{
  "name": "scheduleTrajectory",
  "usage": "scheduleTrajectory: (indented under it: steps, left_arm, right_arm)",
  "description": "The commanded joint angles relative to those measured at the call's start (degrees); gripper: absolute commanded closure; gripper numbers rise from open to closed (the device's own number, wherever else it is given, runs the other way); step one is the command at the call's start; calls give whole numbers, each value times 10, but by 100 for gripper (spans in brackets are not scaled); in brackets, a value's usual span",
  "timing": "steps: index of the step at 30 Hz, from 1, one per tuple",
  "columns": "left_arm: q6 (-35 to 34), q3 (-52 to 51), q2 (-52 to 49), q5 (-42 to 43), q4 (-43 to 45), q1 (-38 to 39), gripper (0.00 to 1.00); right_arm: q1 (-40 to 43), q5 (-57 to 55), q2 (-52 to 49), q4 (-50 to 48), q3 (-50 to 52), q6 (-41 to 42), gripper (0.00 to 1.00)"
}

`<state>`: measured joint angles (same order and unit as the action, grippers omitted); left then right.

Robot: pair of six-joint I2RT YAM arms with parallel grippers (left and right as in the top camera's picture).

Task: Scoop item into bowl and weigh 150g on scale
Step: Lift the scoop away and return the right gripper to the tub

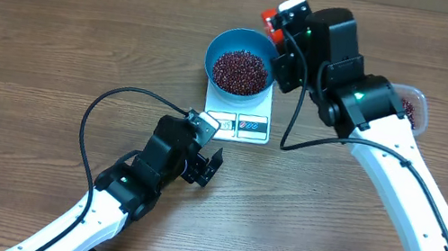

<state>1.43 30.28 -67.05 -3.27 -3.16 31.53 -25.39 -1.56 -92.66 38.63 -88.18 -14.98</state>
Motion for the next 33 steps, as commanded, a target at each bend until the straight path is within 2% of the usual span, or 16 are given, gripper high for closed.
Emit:
scheduleTrajectory:
  steps: [1,9,18,24,33]
  left_arm:
    - [-8,-3,-5,-1,2,3,0]
    - [-8,-3,-5,-1,2,3,0]
    - [-8,-3,-5,-1,2,3,0]
    - [-8,-3,-5,-1,2,3,0]
    - [-8,-3,-5,-1,2,3,0]
  right_arm:
    - [46,2,38,11,-16,39,96]
    - [185,94,74,89,-16,91,96]
    - [346,147,35,209,-15,117,96]
    - [386,147,-30,237,-14,120,96]
    - [393,128,-108,247,-14,120,96]
